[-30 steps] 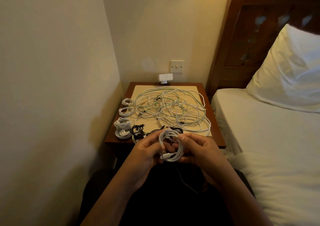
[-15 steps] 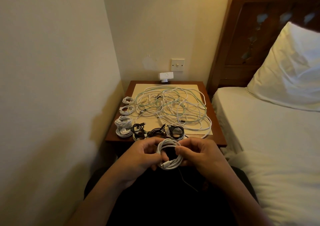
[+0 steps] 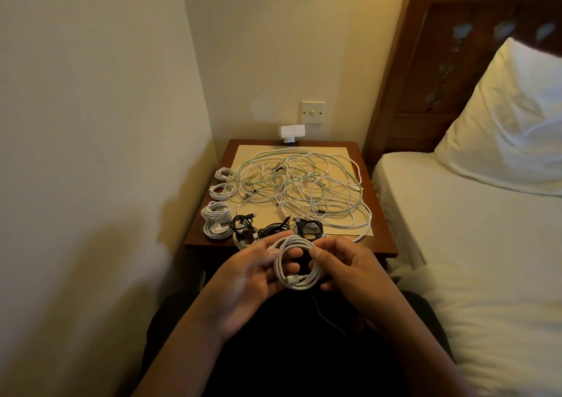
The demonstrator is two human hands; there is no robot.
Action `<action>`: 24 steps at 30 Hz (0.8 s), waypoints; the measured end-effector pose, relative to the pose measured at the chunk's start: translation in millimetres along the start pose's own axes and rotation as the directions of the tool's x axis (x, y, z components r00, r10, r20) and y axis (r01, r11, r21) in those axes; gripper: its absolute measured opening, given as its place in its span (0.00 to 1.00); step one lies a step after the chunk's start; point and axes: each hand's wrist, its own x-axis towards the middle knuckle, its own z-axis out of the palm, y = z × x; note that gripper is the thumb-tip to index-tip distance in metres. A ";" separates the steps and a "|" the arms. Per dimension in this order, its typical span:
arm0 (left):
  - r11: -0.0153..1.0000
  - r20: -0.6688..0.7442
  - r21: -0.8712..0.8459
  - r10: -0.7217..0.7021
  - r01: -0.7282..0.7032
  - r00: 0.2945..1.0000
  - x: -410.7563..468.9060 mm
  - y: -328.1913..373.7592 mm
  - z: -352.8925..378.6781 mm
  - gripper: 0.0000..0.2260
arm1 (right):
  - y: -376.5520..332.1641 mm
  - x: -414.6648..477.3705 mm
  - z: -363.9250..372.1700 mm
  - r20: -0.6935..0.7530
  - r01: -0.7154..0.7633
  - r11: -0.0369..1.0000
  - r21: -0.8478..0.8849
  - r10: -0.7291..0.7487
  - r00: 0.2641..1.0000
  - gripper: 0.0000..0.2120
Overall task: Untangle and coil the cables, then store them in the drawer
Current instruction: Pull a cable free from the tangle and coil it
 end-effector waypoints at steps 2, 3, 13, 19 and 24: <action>0.987 -0.047 0.147 0.066 -0.059 0.997 -0.4 -1.4 1.6 0.22 | 1.1 1.3 1.4 -0.006 0.010 1.000 0.019 -0.009 1.000 0.05; 0.973 -0.101 0.214 0.114 -0.090 0.988 -0.2 -2.6 3.1 0.22 | 1.8 2.1 1.6 -0.006 0.003 0.999 0.043 -0.003 1.000 0.05; 0.840 -0.147 0.503 0.317 -0.205 0.937 -4.0 -6.5 7.8 0.11 | -1.3 -0.3 0.0 0.073 0.053 0.997 0.062 -0.057 0.996 0.08; 0.800 -0.130 0.560 0.345 -0.218 0.930 -2.0 -7.9 14.3 0.12 | -1.6 0.9 4.9 0.021 0.139 0.990 0.019 -0.139 0.990 0.04; 0.952 -0.166 0.250 0.222 -0.176 0.961 -3.4 -14.9 15.0 0.17 | 1.0 6.5 6.7 -0.104 0.115 0.978 0.176 -0.098 0.990 0.03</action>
